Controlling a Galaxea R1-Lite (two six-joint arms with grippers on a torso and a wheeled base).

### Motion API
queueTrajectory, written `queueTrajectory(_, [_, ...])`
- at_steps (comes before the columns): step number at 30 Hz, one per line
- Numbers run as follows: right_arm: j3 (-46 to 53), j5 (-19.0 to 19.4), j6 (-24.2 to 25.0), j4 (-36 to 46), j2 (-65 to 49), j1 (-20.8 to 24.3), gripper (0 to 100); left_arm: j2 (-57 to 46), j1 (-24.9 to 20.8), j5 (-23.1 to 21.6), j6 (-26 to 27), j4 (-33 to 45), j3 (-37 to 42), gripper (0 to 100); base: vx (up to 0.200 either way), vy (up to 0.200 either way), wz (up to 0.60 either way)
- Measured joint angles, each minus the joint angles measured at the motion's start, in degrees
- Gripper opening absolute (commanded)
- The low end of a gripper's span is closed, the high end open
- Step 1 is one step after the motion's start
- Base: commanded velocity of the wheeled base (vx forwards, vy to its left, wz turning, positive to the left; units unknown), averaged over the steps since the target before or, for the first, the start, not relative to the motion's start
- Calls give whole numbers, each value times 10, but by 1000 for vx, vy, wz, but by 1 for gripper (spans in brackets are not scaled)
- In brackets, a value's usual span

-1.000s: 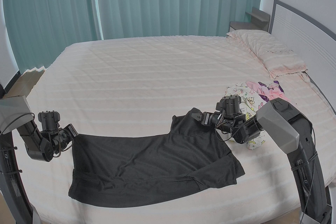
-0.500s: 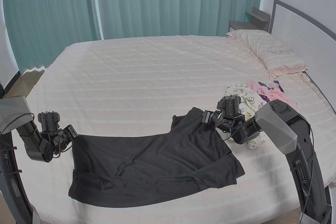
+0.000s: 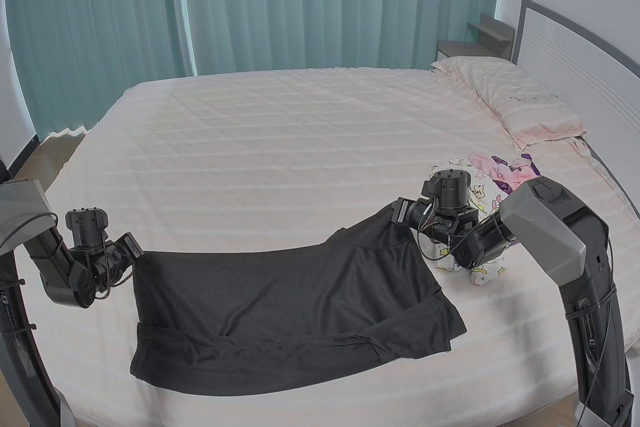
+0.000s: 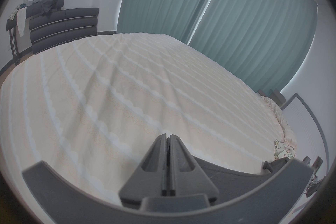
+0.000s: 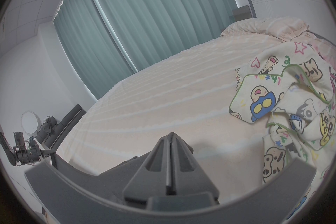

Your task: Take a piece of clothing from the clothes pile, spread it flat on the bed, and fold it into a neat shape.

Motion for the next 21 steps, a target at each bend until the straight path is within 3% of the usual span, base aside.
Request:
queueTrajectory(13, [19,0,-1,-7,-18,3,0,-4,7,0,1,0,4,0,0,0,0])
queueTrajectory(21, [97,8,-1,-23,-52,-1,0,-5,5,-4,5,0,16,0,0,0,0])
